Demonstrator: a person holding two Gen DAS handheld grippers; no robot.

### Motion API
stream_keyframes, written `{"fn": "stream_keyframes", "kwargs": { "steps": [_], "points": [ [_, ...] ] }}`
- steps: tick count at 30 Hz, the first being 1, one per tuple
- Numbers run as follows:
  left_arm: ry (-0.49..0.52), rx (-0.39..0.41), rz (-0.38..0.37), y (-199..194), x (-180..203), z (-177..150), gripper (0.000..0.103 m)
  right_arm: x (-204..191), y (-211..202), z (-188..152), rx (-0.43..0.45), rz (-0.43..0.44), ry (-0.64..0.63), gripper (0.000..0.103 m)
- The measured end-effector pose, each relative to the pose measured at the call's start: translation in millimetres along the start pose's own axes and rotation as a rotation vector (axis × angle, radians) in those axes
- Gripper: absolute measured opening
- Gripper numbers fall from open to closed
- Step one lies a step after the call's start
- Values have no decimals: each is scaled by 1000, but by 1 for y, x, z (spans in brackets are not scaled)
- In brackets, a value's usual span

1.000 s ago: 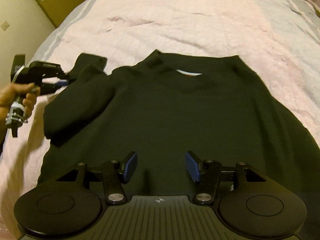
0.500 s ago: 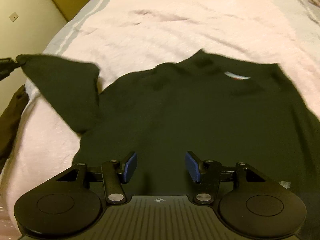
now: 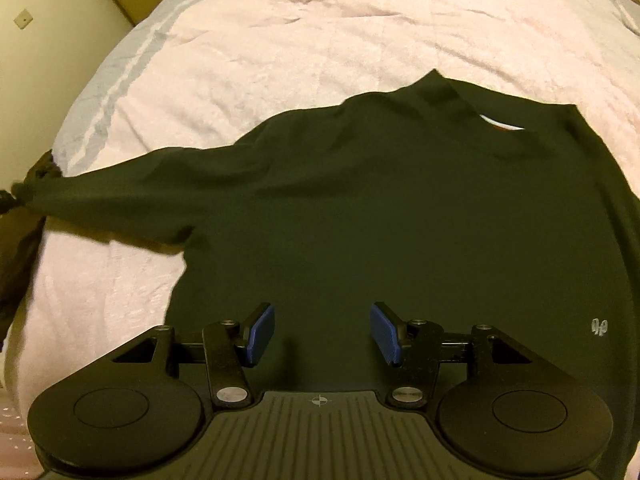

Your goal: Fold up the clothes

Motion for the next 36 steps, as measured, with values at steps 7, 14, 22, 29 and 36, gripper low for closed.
{"fn": "stream_keyframes", "kwargs": {
  "steps": [7,14,22,29,36],
  "points": [
    [10,-55,23,6,-10,-6,10,-29,-7,-5,17,29,-64,57],
    [150,-87,87,-27,10,-33,17,-20,-16,-39,-4,5,-12,57],
    [325,-80,13,-57,95,-74,18,92,-89,-121,34,-238,203,57],
    [534,-95,-160,-83,247,-132,24,214,-143,-204,51,-337,415,58],
    [815,-137,-355,-122,433,-238,28,297,-134,-249,22,-168,467,62]
  ]
}}
Point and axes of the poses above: each gripper's, at about its wrist camera, not at the fingertips, and y roughly the way its jaws point, x to its right, z to its top, the point moved 7 cm from there along y, roughly the way its jaws point, and after that the axes turned 8 degrees about -x, right-handed, at the moved point
